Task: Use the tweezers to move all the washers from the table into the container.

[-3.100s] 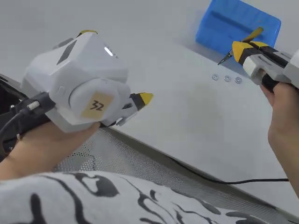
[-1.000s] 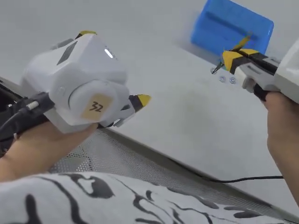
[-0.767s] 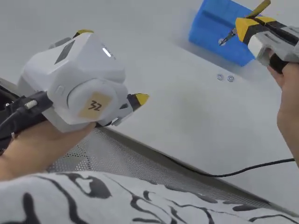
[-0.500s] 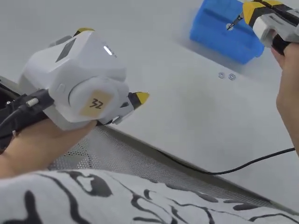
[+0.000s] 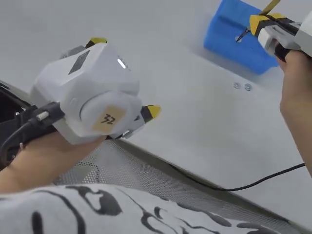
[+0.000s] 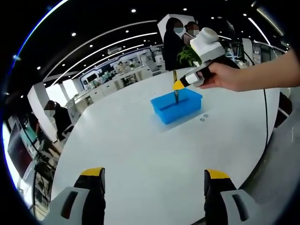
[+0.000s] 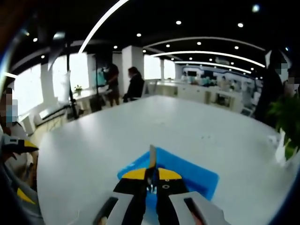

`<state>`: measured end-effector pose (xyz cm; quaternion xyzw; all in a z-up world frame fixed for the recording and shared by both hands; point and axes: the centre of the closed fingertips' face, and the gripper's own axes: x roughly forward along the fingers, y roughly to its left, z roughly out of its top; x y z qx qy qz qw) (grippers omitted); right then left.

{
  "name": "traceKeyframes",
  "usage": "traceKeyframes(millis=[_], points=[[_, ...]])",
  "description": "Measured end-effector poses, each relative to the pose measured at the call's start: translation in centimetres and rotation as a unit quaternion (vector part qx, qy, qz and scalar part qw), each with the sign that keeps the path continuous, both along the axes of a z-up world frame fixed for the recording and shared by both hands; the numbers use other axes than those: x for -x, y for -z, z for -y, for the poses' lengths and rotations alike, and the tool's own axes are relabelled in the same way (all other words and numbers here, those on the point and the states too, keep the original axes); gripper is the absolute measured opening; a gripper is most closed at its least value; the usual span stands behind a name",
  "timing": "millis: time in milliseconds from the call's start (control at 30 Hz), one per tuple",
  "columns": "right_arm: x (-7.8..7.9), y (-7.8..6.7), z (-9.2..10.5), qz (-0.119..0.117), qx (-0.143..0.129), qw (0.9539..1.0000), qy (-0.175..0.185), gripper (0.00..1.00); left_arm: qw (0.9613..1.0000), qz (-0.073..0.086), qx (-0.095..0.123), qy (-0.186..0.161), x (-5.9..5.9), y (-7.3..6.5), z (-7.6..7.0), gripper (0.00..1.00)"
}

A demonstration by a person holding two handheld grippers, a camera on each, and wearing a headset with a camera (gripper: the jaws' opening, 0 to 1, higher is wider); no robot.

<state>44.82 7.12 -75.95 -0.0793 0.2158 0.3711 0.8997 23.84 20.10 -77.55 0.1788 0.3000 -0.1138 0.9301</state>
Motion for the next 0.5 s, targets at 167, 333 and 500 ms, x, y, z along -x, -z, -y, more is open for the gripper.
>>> traceKeyframes(millis=[167, 333, 500], points=[[-0.6, 1.4, -0.3, -0.012, 0.007, 0.9999, -0.004, 0.03, 1.0000, -0.003, 0.000, 0.003, 0.1, -0.1, 0.2, 0.90], [-0.4, 2.0, -0.4, -0.017, 0.011, 0.9998, -0.006, 0.03, 1.0000, -0.005, -0.002, 0.005, 0.1, -0.3, 0.5, 0.90], [-0.6, 2.9, -0.3, -0.021, 0.016, 0.9996, -0.005, 0.03, 1.0000, -0.002, 0.003, 0.007, 0.1, -0.7, 1.0, 0.90]])
